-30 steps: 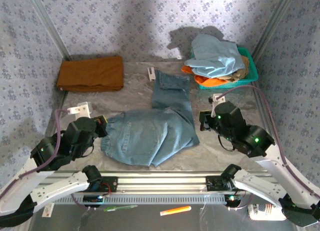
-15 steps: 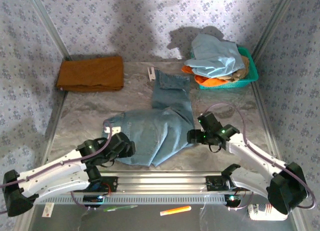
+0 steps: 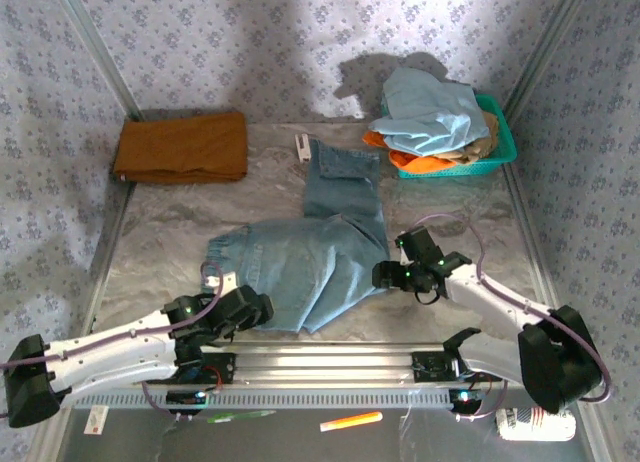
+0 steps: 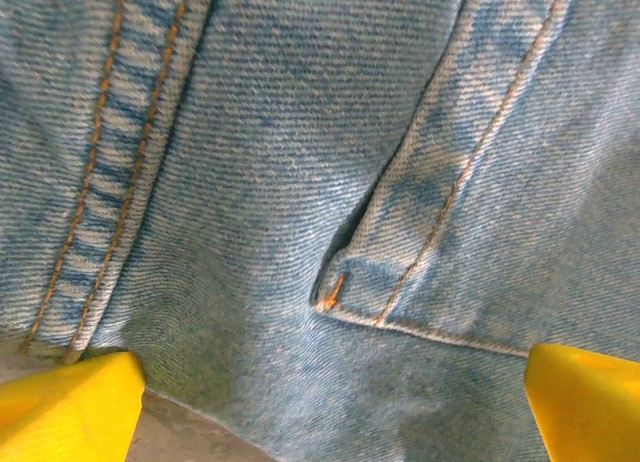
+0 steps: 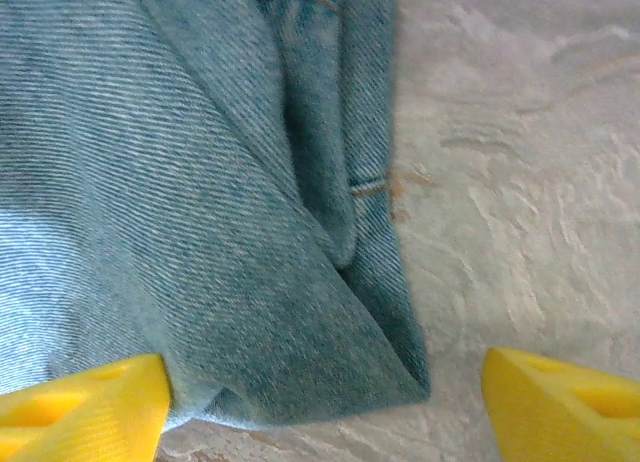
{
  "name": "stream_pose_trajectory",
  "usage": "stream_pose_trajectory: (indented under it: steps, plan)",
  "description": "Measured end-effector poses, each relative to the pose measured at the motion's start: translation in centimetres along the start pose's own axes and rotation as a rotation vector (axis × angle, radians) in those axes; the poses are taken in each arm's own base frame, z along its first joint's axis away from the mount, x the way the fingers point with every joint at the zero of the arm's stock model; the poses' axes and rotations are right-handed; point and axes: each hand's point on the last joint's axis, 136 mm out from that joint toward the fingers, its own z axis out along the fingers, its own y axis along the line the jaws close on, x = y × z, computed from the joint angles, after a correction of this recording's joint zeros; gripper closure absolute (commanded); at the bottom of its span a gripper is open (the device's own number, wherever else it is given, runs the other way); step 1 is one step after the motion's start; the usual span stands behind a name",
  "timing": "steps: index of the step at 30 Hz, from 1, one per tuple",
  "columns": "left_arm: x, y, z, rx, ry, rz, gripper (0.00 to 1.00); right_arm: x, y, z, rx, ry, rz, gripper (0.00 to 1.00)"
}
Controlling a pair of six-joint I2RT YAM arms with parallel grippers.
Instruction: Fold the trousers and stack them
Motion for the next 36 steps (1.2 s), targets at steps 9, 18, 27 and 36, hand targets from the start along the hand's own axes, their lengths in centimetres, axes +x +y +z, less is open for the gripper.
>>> stream_pose_trajectory:
  steps: [9,18,27,36]
  plan:
    - [0.3,1.2,1.3,0.0,-0.026,-0.062,0.1,-0.1,1.0,0.7,-0.053,0.017,-0.019,0.91]
    - [-0.3,2.0,1.9,0.0,-0.08,-0.083,0.67,-0.5,1.2,-0.3,-0.064,-0.006,-0.024,1.0]
    - [-1.1,2.4,1.1,-0.011,-0.116,-0.027,1.0,-1.3,1.7,-2.5,-0.066,-0.056,-0.031,1.0]
    - [-8.2,-3.1,-9.8,0.121,-0.305,0.045,1.0,-4.8,2.6,-11.2,-0.034,-0.276,-0.051,1.0]
